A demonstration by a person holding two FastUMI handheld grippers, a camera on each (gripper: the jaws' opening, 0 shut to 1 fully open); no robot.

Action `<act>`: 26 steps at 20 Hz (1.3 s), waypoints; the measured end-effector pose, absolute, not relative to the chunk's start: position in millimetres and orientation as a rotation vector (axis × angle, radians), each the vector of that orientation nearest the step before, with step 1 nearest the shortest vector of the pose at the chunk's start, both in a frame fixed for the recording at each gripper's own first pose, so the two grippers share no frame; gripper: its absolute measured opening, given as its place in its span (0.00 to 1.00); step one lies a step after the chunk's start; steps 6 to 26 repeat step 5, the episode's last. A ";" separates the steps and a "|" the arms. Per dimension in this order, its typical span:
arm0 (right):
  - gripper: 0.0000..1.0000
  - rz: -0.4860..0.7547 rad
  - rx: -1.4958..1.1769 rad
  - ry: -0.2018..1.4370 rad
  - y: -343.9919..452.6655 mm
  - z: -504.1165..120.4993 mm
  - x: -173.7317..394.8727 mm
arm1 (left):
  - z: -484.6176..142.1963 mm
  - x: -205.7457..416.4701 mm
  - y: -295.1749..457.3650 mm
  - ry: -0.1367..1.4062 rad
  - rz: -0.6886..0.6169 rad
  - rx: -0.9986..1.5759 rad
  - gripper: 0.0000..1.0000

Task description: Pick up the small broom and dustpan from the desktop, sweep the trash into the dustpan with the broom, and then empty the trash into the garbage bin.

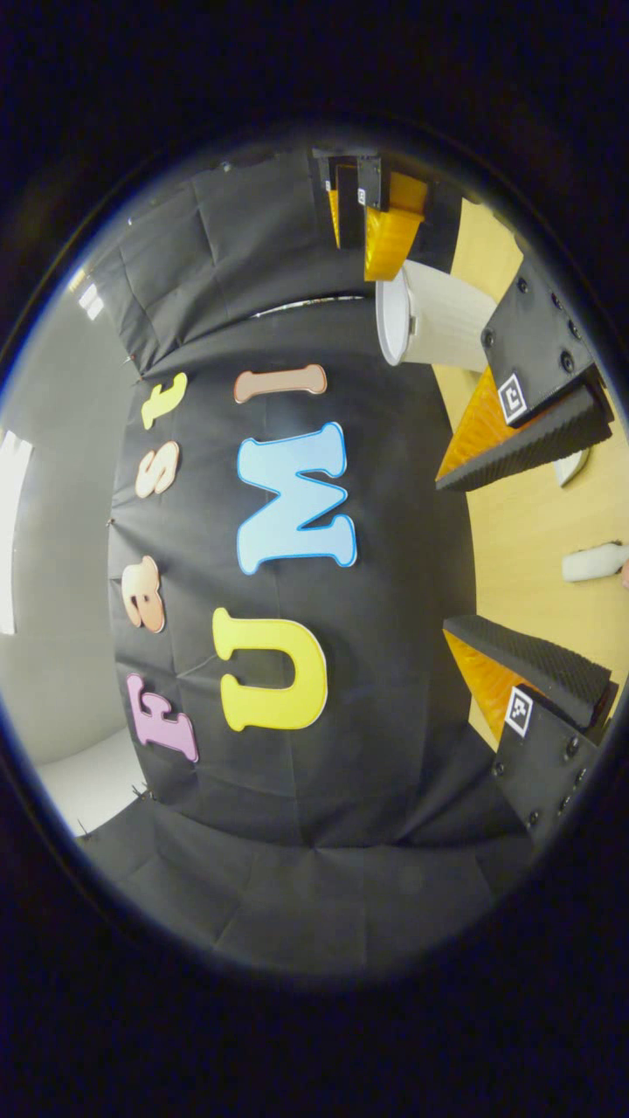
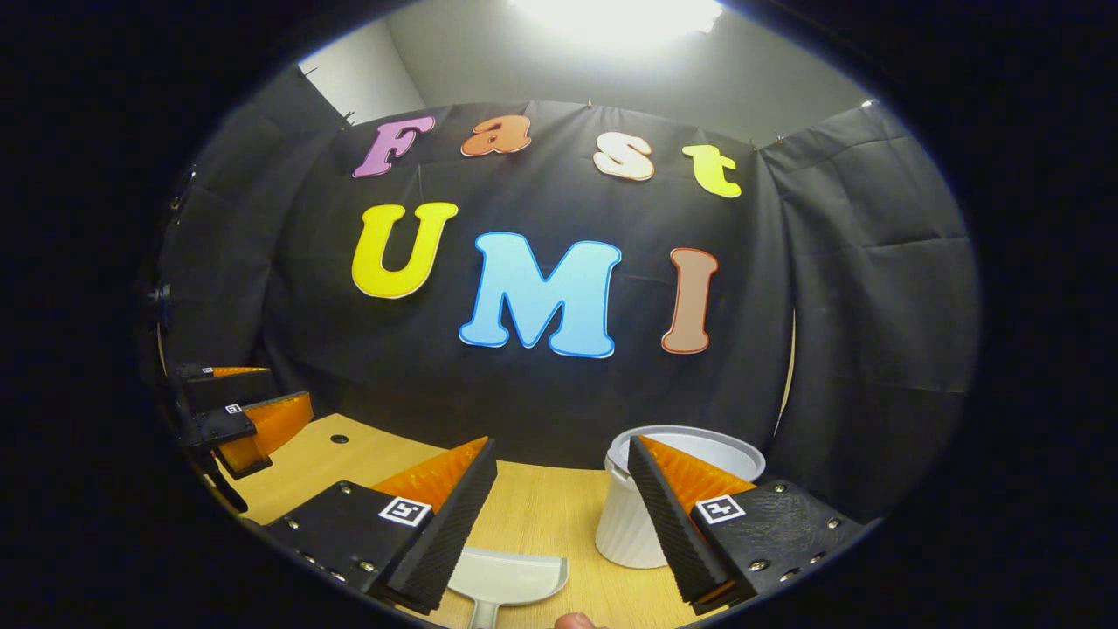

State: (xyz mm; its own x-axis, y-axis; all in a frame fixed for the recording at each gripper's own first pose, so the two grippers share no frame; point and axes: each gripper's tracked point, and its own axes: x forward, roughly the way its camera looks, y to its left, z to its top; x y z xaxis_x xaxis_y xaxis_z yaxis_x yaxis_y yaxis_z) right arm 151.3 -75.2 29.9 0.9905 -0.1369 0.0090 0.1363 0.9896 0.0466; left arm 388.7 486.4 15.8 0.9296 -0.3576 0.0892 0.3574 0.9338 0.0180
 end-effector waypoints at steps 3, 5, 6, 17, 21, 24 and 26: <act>0.94 -0.148 0.058 -0.013 -87.3 31.1 144.5 | 16.8 388.6 484.2 -0.084 -0.366 0.005 0.96; 0.94 -0.152 0.061 -0.008 -98.9 29.3 140.7 | 17.0 387.4 478.7 -0.074 -0.360 -0.007 0.96; 0.94 -0.152 0.061 -0.008 -98.9 29.3 140.7 | 17.0 387.4 478.7 -0.074 -0.360 -0.007 0.96; 0.94 -0.152 0.061 -0.008 -98.9 29.3 140.7 | 17.0 387.4 478.7 -0.074 -0.360 -0.007 0.96; 0.94 -0.152 0.061 -0.008 -98.9 29.3 140.7 | 17.0 387.4 478.7 -0.074 -0.360 -0.007 0.96; 0.94 -0.152 0.061 -0.008 -98.9 29.3 140.7 | 17.0 387.4 478.7 -0.074 -0.360 -0.007 0.96; 0.94 -0.152 0.061 -0.008 -98.9 29.3 140.7 | 17.0 387.4 478.7 -0.074 -0.360 -0.007 0.96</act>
